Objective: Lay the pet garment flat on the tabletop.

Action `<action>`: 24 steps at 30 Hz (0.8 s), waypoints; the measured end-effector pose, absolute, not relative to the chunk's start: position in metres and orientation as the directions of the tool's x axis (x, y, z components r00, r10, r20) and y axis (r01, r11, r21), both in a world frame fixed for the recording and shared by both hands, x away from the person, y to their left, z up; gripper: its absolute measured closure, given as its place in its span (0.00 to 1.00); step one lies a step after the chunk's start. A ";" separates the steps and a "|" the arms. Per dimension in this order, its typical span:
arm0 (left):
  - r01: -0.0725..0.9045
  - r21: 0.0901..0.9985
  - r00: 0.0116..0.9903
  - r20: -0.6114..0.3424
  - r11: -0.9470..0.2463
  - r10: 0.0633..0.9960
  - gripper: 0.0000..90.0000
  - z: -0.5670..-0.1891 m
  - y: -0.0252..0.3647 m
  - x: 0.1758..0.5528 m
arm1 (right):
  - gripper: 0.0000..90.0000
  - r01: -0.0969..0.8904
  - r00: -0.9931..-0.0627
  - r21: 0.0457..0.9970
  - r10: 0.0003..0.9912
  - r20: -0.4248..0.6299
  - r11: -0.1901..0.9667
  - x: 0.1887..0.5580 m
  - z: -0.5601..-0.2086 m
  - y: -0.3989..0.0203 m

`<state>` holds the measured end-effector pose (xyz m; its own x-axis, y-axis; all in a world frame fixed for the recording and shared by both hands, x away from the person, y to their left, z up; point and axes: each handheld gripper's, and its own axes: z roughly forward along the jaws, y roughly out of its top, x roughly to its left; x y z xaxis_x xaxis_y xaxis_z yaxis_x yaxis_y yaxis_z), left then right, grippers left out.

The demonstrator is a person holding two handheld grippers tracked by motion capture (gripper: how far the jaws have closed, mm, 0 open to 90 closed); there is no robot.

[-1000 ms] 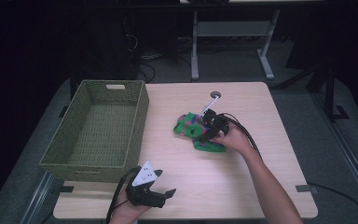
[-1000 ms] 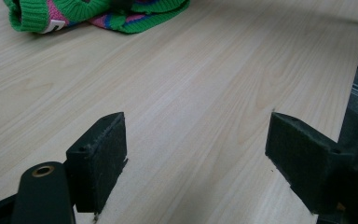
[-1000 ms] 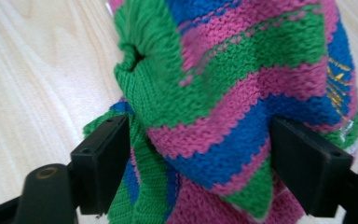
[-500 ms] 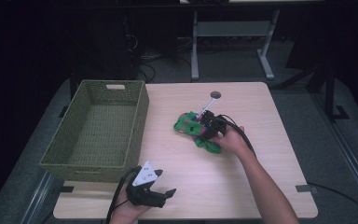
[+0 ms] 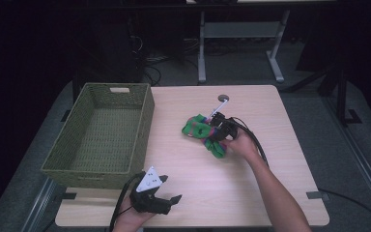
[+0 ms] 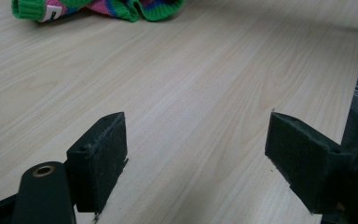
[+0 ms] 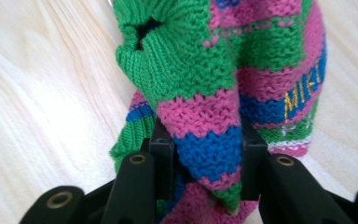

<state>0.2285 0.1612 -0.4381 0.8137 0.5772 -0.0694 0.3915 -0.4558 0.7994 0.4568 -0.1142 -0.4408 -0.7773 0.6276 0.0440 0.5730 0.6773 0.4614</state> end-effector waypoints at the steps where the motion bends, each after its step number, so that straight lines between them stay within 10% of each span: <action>1: 0.392 0.800 0.813 -0.071 -0.453 0.578 0.23 -0.438 0.161 0.229 | 0.74 0.572 -0.778 0.474 0.626 0.055 0.669 0.457 -0.439 -0.116; 24: 0.400 0.807 0.808 -0.087 -0.434 0.583 0.23 -0.437 0.163 0.228 | 0.74 0.552 -0.787 0.631 0.591 0.177 0.545 0.428 -0.388 -0.156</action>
